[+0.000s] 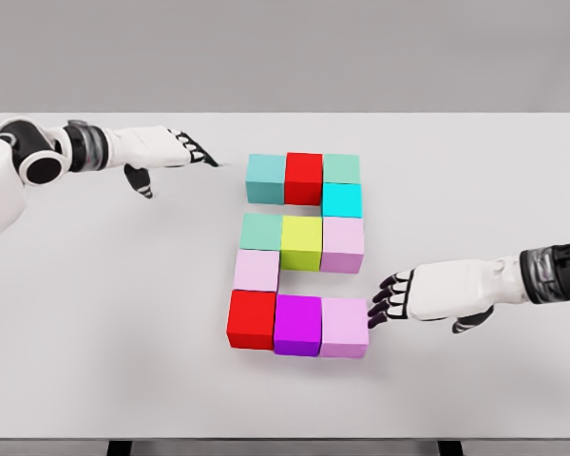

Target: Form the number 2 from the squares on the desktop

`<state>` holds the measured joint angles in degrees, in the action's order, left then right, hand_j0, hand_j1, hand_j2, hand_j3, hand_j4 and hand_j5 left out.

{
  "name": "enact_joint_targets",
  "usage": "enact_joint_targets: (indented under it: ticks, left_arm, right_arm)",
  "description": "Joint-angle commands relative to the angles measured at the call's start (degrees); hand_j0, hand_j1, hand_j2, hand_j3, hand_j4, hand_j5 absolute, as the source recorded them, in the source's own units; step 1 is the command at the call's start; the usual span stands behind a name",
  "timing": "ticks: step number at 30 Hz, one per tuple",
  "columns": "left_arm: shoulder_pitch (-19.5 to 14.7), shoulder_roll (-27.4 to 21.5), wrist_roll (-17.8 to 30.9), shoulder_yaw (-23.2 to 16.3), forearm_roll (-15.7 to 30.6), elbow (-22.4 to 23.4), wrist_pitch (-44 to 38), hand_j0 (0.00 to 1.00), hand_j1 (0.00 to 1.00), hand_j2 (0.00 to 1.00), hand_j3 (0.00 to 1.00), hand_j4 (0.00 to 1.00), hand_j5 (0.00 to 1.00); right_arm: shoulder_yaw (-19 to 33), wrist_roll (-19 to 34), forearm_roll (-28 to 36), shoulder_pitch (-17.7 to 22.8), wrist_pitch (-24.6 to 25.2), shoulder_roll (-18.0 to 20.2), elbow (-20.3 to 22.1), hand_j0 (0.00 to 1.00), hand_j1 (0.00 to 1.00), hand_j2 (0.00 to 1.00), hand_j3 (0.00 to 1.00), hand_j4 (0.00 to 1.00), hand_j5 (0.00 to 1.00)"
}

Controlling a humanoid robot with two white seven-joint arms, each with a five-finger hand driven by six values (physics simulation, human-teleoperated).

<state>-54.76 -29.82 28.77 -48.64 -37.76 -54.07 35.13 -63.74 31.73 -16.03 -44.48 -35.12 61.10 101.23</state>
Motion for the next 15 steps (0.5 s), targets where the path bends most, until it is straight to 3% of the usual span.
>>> enact_joint_targets:
  ticks: [1, 5, 7, 9, 11, 12, 15]
  left_arm:
    - [0.1, -2.8, -0.1, -0.1, 2.6, -1.2, -0.1, 1.00, 1.00, 1.00, 1.00, 1.00, 1.00]
    - [0.9, -8.4, -0.2, 0.3, 8.3, -1.1, -0.1, 1.00, 1.00, 1.00, 1.00, 1.00, 1.00]
    - [0.9, -10.5, -0.2, 0.6, 9.8, -0.5, -0.1, 1.00, 1.00, 1.00, 1.00, 1.00, 1.00]
    - [1.2, -10.9, -0.2, 0.6, 9.7, -0.4, -0.1, 1.00, 1.00, 1.00, 1.00, 1.00, 1.00]
    - [1.2, -11.8, -0.1, 0.6, 9.7, -0.1, -0.1, 1.00, 1.00, 1.00, 1.00, 1.00, 1.00]
    - [1.2, -11.9, -0.2, 0.6, 9.7, 0.5, -0.1, 1.00, 1.00, 1.00, 1.00, 1.00, 1.00]
    - [1.2, -12.5, -0.2, 0.6, 9.8, 0.7, -0.1, 1.00, 1.00, 1.00, 1.00, 1.00, 1.00]
  right_arm:
    - [0.0, 0.0, 0.3, 0.0, 0.1, -0.4, 0.0, 1.00, 1.00, 1.00, 1.00, 1.00, 1.00]
    - [0.4, 0.2, 0.2, 0.0, 0.1, 1.0, -0.1, 1.00, 1.00, 1.00, 1.00, 1.00, 1.00]
    - [3.1, 0.0, 0.5, 0.0, 0.1, 4.1, -0.2, 1.00, 1.00, 1.00, 1.00, 1.00, 1.00]
    - [9.9, -0.3, 11.0, 0.2, 0.1, 8.2, -1.4, 1.00, 1.00, 1.00, 1.00, 1.00, 1.00]
    - [10.3, -0.4, 21.6, 0.4, 0.1, 7.5, -10.6, 1.00, 1.00, 1.00, 1.00, 1.00, 1.00]
    - [10.3, -0.4, 26.8, 0.4, 0.1, 7.5, -12.6, 1.00, 1.00, 1.00, 1.00, 1.00, 1.00]
    - [10.3, -0.4, 28.0, 1.9, 0.1, 6.6, -12.6, 1.00, 1.00, 1.00, 1.00, 1.00, 1.00]
